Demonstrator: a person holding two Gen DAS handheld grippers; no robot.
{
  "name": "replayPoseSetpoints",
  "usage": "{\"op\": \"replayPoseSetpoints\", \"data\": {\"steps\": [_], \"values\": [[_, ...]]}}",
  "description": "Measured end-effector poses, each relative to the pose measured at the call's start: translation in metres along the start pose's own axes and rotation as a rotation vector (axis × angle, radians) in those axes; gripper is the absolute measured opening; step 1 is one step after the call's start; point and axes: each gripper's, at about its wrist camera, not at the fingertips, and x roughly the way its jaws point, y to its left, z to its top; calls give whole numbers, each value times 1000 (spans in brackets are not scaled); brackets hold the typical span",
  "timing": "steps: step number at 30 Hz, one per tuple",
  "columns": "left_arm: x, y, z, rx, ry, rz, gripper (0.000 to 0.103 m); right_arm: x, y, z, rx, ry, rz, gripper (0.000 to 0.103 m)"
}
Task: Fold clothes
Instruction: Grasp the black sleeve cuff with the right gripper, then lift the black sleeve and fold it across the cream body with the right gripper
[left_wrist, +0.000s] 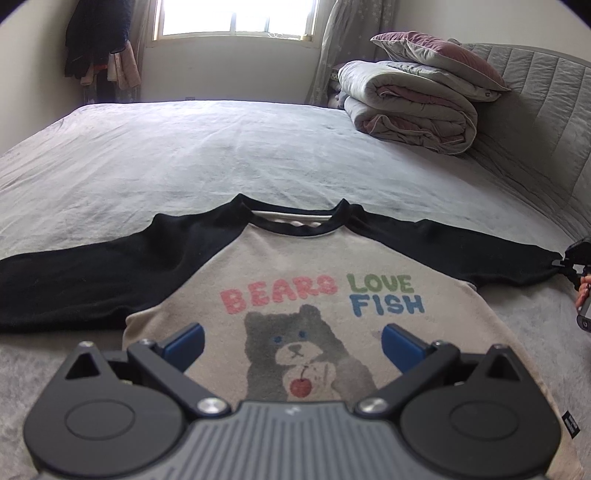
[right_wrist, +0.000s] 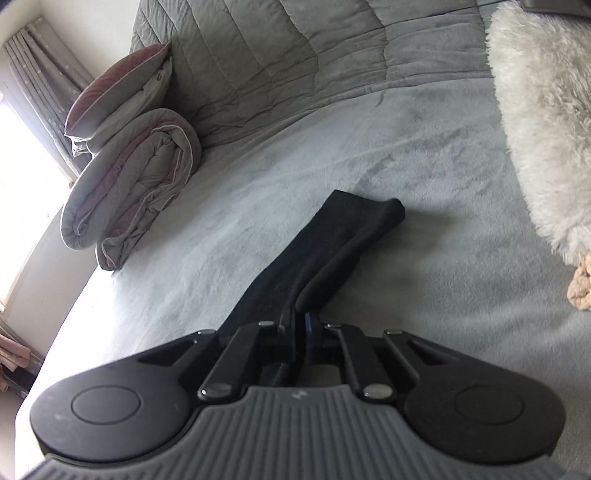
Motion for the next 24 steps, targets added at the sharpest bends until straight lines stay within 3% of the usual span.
{"op": "replayPoseSetpoints", "data": {"steps": [14,24], "values": [[-5,1,-1,-12,0,-8,102,-56,61,18,-144,-51,197,7],[0,11,0,-72,66,-3,102,-85,102,15,-222,-46,316,7]]}}
